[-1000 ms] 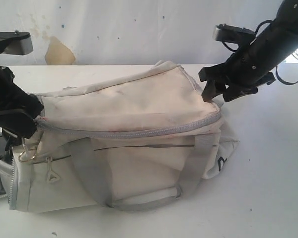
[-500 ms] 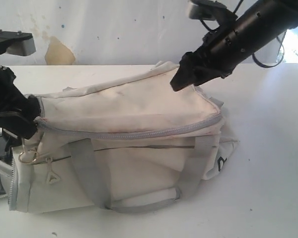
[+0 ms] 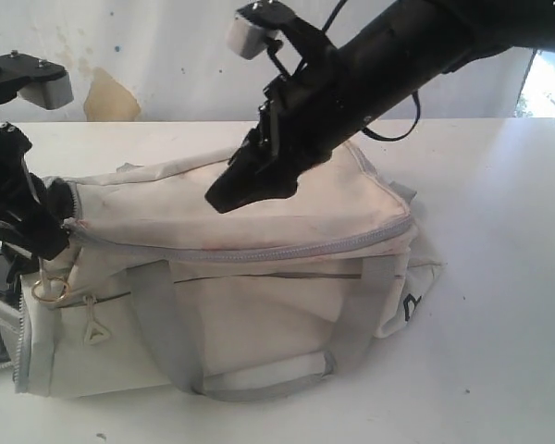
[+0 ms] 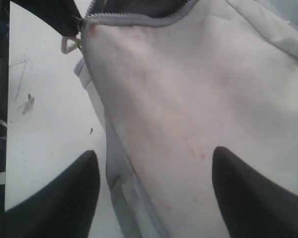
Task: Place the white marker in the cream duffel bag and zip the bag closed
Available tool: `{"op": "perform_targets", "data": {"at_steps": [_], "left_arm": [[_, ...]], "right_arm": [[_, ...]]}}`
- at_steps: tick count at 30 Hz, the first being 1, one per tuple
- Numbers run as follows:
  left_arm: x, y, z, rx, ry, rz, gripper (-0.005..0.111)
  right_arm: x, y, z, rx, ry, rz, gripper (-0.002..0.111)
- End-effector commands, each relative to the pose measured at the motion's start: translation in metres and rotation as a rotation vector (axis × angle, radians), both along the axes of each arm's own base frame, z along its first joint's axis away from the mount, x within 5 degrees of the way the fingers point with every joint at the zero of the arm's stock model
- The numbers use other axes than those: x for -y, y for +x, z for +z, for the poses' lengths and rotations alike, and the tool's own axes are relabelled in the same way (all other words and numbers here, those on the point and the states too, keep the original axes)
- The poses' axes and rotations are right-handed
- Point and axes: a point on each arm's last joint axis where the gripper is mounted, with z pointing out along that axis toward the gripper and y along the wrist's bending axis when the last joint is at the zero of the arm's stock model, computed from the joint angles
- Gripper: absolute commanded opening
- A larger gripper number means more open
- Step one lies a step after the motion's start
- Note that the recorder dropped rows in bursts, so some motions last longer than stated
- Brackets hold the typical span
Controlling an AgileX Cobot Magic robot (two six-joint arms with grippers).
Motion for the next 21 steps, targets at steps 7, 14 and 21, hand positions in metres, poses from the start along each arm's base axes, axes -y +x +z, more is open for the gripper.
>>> {"op": "perform_targets", "data": {"at_steps": [7,14,21], "left_arm": [[0.001,-0.003,0.003,-0.026,-0.046,0.064,0.0],[0.003,-0.004,0.004,-0.028,-0.071,0.045,0.0],[0.003,-0.004,0.004,-0.024,-0.07,0.034,0.0]], "right_arm": [[-0.051,-0.018,-0.005,0.131,0.039,0.045,0.055],[-0.071,-0.032,-0.015,0.116,0.028,0.101,0.053],[-0.076,-0.032,-0.021,0.105,0.021,0.106,0.053]]}}
